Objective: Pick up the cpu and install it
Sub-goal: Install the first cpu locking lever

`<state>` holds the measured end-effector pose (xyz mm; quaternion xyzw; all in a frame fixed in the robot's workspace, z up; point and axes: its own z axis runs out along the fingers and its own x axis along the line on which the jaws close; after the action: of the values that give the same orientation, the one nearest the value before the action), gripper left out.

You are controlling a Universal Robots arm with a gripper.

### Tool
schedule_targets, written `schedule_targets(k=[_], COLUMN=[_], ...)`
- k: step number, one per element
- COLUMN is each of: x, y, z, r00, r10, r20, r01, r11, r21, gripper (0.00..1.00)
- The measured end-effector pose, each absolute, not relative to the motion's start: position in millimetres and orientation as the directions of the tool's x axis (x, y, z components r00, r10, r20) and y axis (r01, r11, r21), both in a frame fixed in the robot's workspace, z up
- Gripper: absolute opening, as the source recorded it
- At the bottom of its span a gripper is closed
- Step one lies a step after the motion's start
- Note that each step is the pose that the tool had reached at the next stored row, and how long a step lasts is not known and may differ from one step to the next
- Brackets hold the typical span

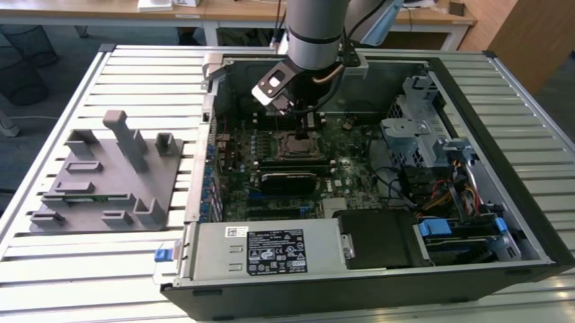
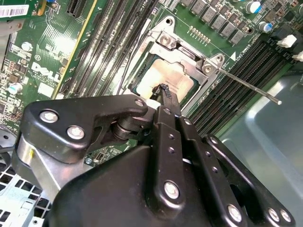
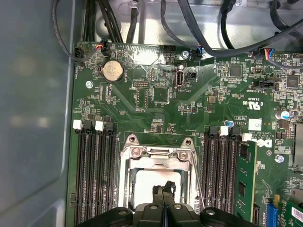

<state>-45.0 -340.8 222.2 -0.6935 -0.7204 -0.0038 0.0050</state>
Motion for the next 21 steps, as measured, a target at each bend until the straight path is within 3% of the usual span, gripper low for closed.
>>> schedule_targets(k=[21], x=[-45], y=[-341], z=[248], r00=[-0.038], r10=[0.999], r20=[0.011], r01=[0.999], r11=[0.038], r21=[-0.002], gripper=[0.11])
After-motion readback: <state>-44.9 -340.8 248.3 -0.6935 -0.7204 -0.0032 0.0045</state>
